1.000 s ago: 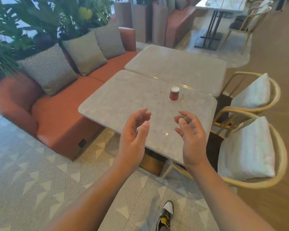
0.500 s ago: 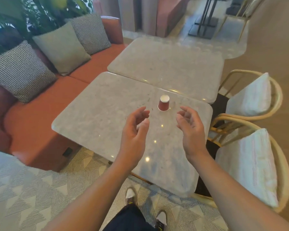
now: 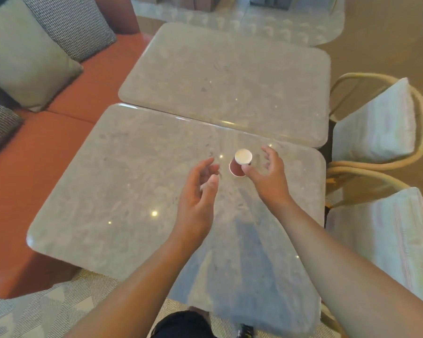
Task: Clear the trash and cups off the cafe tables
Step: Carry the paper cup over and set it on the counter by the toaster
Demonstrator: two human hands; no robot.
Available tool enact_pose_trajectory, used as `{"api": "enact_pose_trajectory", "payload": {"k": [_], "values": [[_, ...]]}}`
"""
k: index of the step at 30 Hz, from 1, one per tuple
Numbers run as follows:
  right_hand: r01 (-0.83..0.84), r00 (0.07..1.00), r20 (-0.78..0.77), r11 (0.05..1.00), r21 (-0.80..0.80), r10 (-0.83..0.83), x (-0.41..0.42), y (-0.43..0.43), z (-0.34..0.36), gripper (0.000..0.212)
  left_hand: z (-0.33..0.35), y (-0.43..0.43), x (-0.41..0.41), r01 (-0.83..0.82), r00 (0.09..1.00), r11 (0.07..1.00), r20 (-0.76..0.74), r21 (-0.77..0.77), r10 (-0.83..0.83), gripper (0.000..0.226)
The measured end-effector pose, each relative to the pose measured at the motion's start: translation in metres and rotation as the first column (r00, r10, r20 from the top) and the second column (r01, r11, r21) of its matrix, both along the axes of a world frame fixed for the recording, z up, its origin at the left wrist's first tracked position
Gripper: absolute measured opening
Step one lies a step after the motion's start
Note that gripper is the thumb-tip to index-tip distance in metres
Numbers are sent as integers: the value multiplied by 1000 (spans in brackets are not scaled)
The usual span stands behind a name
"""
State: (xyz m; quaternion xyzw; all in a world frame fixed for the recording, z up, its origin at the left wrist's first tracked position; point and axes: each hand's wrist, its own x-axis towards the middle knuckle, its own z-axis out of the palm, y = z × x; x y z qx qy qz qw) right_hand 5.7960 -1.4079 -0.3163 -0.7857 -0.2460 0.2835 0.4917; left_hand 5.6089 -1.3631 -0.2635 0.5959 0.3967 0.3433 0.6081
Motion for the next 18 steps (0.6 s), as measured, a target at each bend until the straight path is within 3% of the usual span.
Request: {"api": "enact_pose_trajectory", "payload": {"k": [12,18], "values": [[-63,973,192,944,-322,131,22,80,-103,82,-41,80,11,94,995,992,-16,-86,-96,33],[50,977,213,961,-273,10,17,83,-114,75,-46,93,12,126,992,988,-16,-88,-128,32]]}}
